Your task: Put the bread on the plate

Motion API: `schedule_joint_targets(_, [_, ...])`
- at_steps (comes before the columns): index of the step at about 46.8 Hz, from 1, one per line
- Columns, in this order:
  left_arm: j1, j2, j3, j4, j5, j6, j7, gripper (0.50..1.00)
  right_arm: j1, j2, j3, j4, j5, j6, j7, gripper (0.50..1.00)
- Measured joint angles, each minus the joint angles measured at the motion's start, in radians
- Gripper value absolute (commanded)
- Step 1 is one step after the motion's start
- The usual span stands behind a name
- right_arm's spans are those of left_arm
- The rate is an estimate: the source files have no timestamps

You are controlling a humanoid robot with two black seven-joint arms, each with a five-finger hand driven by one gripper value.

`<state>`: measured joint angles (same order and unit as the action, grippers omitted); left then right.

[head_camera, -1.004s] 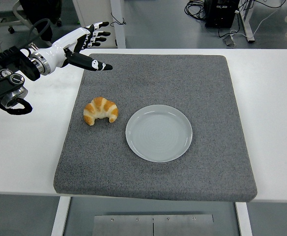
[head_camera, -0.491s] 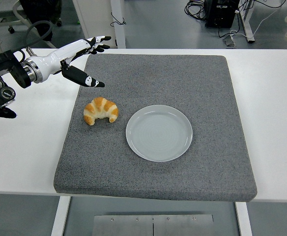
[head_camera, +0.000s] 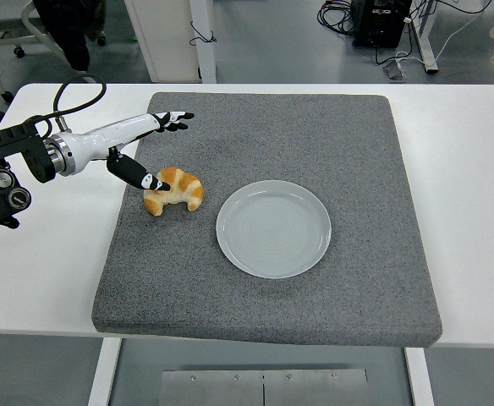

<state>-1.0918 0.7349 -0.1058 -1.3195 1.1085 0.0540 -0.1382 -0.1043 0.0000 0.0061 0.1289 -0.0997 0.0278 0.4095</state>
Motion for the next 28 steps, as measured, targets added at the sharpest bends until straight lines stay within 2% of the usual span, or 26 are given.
schedule_joint_targets(7, [0.026,-0.003,0.001,0.0,0.062,0.041,0.0,0.927,0.0,0.0,0.0,0.0,0.0,0.0,0.0,1.0])
schedule_joint_targets(17, [0.048,-0.008,0.017,0.001,0.073,0.056,0.0,0.927,0.0,0.0,0.0,0.0,0.0,0.0,0.0,1.0])
schedule_joint_targets(28, [0.049,-0.017,0.068,0.016,0.074,0.13,0.0,0.927,0.0,0.0,0.0,0.0,0.0,0.0,0.0,1.0])
